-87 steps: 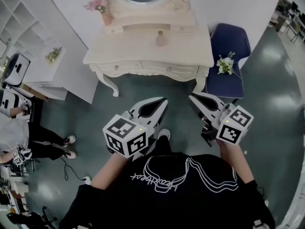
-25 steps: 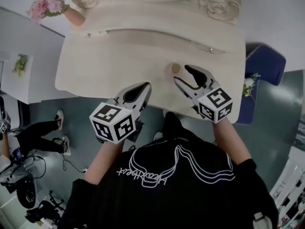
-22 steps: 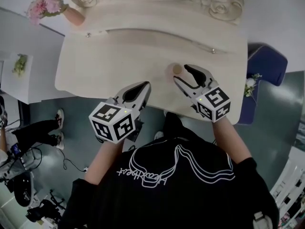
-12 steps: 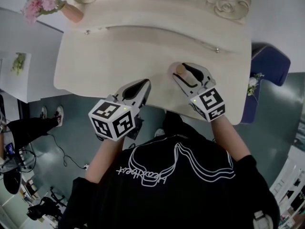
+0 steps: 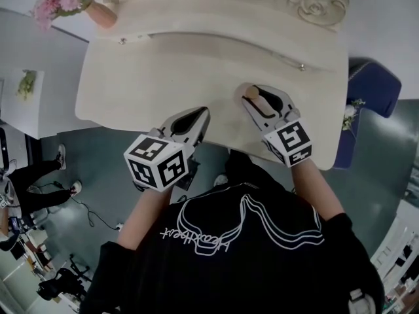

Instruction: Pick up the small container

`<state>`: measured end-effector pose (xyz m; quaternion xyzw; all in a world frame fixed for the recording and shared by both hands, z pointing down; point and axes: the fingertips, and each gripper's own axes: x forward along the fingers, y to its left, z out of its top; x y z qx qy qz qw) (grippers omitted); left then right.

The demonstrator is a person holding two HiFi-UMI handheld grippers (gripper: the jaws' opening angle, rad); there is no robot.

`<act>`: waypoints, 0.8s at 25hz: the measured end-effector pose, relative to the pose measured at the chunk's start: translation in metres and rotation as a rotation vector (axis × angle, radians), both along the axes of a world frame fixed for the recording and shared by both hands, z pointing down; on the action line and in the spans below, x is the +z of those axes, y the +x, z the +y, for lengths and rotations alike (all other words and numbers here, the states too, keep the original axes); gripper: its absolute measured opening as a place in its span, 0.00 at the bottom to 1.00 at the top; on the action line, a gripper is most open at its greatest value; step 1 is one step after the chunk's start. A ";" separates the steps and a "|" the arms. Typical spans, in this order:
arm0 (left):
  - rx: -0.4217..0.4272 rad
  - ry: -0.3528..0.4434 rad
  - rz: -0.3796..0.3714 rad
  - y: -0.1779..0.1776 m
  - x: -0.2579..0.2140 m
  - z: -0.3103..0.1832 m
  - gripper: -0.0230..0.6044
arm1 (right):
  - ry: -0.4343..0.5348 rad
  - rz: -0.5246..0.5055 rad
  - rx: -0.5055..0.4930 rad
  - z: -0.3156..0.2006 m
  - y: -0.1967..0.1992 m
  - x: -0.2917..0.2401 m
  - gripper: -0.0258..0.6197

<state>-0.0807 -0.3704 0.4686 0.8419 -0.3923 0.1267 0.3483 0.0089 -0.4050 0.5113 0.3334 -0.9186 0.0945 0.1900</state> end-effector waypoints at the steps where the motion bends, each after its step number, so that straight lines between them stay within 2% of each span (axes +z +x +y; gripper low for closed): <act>1: 0.001 0.000 -0.001 0.000 0.000 0.001 0.04 | -0.002 0.001 0.003 0.000 0.000 0.000 0.25; 10: 0.001 0.001 -0.002 -0.003 -0.003 0.010 0.04 | -0.013 0.007 0.021 -0.001 0.000 0.000 0.25; 20: 0.005 0.007 -0.004 -0.006 -0.006 0.030 0.04 | -0.019 -0.014 0.086 0.001 0.002 -0.002 0.25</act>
